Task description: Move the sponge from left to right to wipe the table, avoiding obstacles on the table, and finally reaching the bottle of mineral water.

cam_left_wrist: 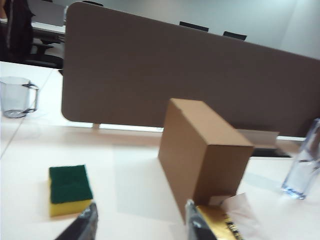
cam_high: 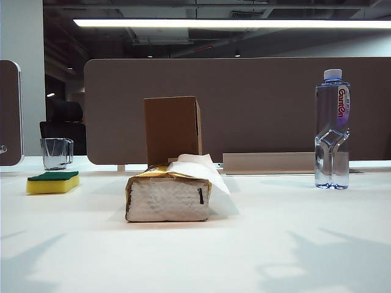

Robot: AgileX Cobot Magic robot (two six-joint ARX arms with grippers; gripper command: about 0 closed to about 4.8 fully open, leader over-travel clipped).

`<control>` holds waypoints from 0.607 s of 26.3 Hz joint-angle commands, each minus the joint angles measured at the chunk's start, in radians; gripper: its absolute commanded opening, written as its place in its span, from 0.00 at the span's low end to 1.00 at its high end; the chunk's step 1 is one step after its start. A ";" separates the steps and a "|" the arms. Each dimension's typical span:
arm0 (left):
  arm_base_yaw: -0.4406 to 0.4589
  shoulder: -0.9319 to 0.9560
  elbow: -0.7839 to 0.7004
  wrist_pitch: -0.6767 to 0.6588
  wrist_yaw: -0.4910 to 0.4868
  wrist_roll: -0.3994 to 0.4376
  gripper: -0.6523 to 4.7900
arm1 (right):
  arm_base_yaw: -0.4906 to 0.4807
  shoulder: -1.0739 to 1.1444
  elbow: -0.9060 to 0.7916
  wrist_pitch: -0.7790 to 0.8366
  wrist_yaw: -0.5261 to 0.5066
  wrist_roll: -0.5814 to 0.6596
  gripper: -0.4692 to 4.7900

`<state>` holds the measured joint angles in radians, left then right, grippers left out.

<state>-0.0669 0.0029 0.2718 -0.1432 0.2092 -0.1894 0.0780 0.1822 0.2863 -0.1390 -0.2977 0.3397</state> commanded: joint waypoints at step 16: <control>0.000 0.454 0.306 -0.023 0.042 -0.005 0.86 | 0.000 0.182 0.310 -0.254 -0.157 0.013 0.42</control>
<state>-0.0669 0.4282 0.5560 -0.1761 0.2466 -0.1993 0.0776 0.3363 0.5705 -0.4011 -0.4103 0.3492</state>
